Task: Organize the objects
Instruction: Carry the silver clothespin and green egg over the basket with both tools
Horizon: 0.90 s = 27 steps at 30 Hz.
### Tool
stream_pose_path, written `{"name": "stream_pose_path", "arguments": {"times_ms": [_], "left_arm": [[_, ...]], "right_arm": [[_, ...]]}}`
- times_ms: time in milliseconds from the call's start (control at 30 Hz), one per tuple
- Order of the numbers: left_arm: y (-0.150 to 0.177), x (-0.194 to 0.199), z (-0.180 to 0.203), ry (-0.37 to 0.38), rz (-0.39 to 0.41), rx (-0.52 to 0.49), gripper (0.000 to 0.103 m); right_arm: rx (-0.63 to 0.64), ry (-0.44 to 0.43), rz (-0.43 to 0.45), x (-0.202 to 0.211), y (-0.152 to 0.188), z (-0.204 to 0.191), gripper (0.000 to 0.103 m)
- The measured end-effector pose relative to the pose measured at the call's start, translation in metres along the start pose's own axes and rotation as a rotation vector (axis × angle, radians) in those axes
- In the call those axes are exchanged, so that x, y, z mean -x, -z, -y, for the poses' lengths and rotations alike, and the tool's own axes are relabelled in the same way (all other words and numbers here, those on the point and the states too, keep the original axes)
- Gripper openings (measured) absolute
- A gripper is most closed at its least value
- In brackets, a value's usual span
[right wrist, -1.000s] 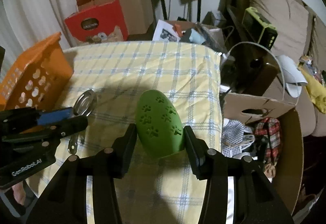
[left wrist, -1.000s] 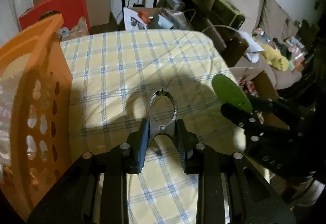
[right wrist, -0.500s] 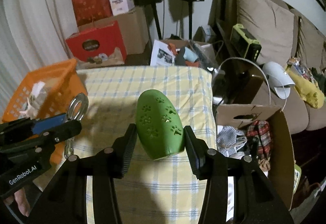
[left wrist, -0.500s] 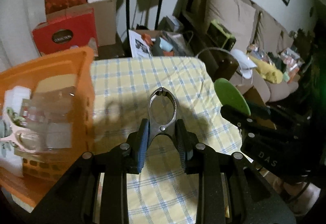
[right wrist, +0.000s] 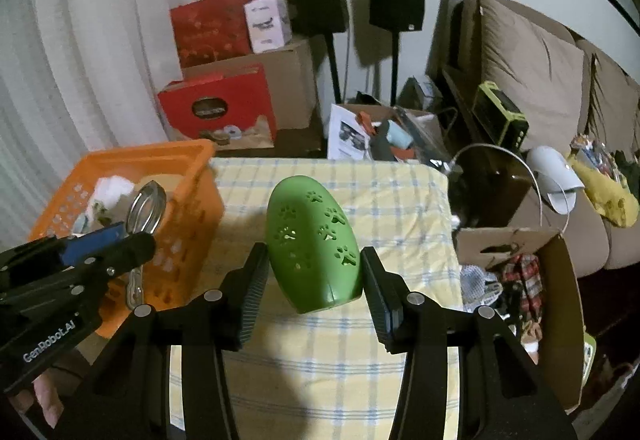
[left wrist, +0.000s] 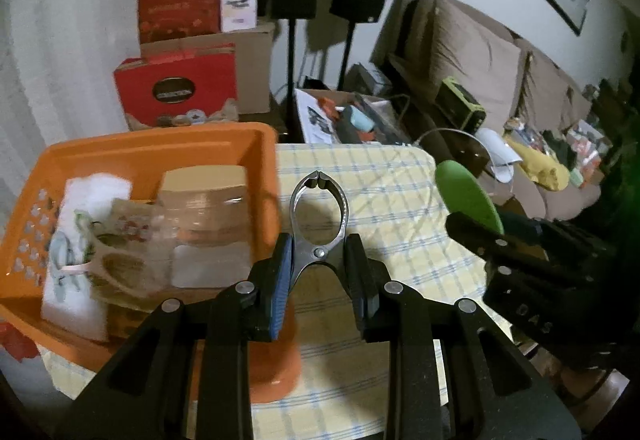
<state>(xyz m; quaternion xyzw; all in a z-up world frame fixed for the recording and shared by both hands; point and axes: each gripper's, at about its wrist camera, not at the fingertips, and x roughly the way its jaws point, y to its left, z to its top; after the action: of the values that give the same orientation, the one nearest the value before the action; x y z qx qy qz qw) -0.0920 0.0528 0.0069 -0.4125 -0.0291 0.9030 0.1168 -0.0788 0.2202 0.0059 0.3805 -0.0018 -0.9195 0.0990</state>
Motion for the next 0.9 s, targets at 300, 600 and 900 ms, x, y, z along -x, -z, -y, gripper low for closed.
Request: {"name": "stream_pose_path", "arguments": {"times_ms": [300, 600, 900], "left_arm": [[-0.005, 0.022, -0.045, -0.053, 0.033, 0.043, 0.025], [-0.001, 0.039, -0.089, -0.105, 0.048, 0.086, 0.025], [0.0, 0.046, -0.133, -0.15, 0.052, 0.133, 0.025]], "right_arm": [[0.037, -0.03, 0.022, 0.004, -0.012, -0.047, 0.048], [0.074, -0.067, 0.021, -0.003, -0.021, -0.09, 0.048], [0.115, -0.106, 0.01, -0.014, -0.03, -0.136, 0.048]]}}
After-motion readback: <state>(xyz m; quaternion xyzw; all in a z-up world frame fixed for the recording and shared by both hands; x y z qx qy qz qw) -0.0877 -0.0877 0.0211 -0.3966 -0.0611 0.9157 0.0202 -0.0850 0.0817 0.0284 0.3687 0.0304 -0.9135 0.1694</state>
